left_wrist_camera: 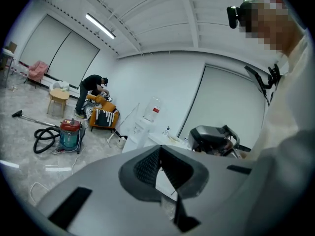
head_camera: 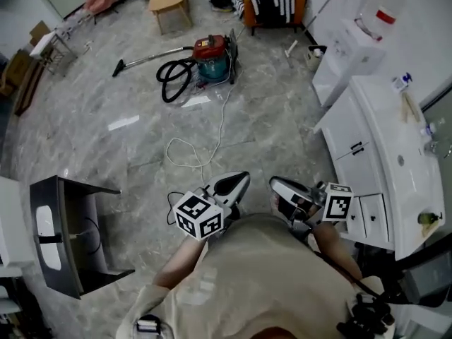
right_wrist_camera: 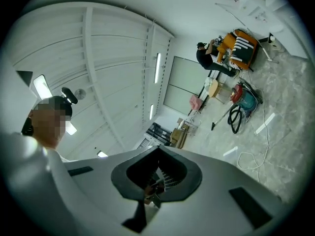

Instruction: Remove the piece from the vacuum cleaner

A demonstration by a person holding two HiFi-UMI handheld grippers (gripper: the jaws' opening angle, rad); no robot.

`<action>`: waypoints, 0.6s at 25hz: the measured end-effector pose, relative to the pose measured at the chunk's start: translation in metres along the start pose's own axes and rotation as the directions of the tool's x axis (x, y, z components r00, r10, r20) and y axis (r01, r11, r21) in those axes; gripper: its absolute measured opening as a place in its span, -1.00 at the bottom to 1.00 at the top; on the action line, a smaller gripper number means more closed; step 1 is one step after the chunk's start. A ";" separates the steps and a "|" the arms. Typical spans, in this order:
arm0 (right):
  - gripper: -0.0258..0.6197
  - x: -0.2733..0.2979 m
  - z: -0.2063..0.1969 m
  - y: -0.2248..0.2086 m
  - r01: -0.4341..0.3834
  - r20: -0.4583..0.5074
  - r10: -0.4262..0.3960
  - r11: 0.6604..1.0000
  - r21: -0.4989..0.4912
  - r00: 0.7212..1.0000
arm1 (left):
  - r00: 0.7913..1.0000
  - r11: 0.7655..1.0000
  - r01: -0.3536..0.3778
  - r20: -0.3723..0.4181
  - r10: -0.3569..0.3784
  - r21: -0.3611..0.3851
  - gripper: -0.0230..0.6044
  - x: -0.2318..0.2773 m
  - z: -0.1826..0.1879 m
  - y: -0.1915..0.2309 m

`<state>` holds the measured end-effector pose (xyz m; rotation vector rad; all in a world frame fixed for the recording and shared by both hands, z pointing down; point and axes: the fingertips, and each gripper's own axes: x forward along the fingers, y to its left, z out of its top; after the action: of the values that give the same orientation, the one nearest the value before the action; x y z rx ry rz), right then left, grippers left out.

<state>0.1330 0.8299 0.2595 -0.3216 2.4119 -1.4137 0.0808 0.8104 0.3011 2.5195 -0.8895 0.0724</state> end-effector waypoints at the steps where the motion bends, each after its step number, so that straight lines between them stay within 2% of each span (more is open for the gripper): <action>1: -0.92 0.012 0.001 -0.001 -0.002 -0.007 0.002 1.000 0.000 1.000 | 1.000 1.000 -0.006 0.004 0.006 0.008 -0.92 -0.007 0.005 0.009; 5: -0.92 0.060 0.001 -0.005 -0.020 -0.052 0.020 1.000 -0.001 0.998 | 0.998 0.997 -0.064 0.017 0.064 0.046 -0.92 -0.035 0.020 0.047; 10: -0.92 0.113 -0.003 -0.009 -0.046 -0.129 0.045 0.999 -0.006 0.991 | 0.986 0.982 -0.162 0.053 0.158 0.093 -0.92 -0.071 0.031 0.086; 15: -0.92 0.153 -0.013 -0.012 -0.063 -0.219 0.060 0.998 -0.008 0.974 | 0.979 0.978 -0.193 0.083 0.187 0.076 -0.92 -0.100 0.034 0.110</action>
<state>-0.0123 0.7807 0.2509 -0.0975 2.5822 -1.4726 -0.0681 0.7784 0.2961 2.5210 -1.1802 0.0780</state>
